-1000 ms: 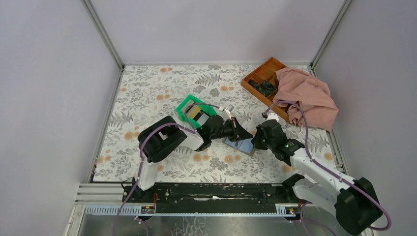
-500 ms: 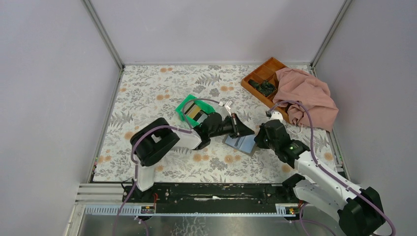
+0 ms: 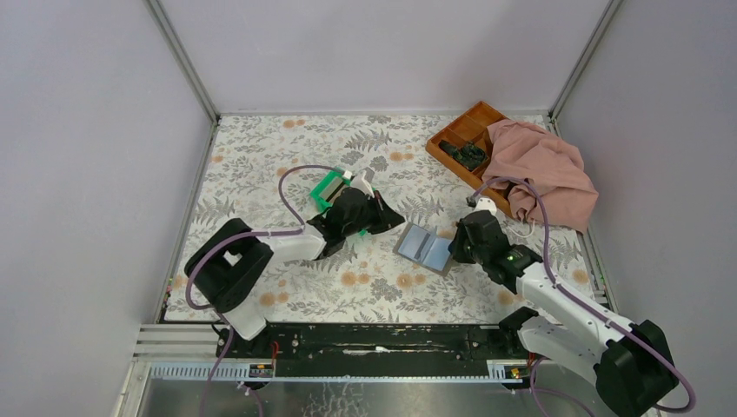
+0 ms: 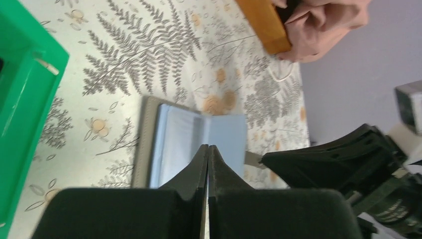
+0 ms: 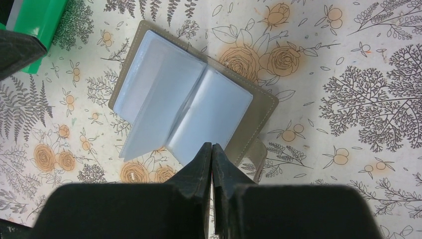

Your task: Take the credit cards out of the card holder

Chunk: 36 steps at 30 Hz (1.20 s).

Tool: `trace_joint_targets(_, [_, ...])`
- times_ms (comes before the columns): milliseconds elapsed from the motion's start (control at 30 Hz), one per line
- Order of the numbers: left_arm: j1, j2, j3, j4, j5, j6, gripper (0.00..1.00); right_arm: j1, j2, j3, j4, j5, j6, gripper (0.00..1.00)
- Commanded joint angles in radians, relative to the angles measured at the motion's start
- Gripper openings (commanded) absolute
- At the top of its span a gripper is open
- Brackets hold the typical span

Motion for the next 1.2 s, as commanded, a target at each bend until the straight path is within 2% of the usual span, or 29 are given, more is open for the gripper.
trace_joint_targets(0, [-0.038,-0.024,0.009,-0.142,-0.109,0.122,0.00,0.009,0.013,0.046,0.056,-0.010,0.000,0.08])
trace_joint_targets(233, [-0.136,0.083,0.094,-0.151,-0.105,0.122,0.00,0.009,0.018,0.050,0.057,-0.017,0.006,0.19])
trace_joint_targets(600, [-0.243,0.239,0.215,-0.142,-0.071,0.103,0.00,0.009,-0.029,0.060,0.018,0.024,0.002,0.19])
trace_joint_targets(867, [-0.269,0.277,0.198,-0.116,-0.062,0.085,0.04,0.007,0.016,0.032,0.079,0.009,0.017,0.24])
trace_joint_targets(1033, [-0.269,0.277,0.165,-0.090,-0.053,0.079,0.09,0.006,0.123,0.004,0.184,-0.042,0.036,0.23])
trace_joint_targets(1167, [-0.270,0.226,0.122,-0.034,-0.039,0.082,0.15,0.003,0.239,-0.009,0.237,-0.091,0.058,0.09])
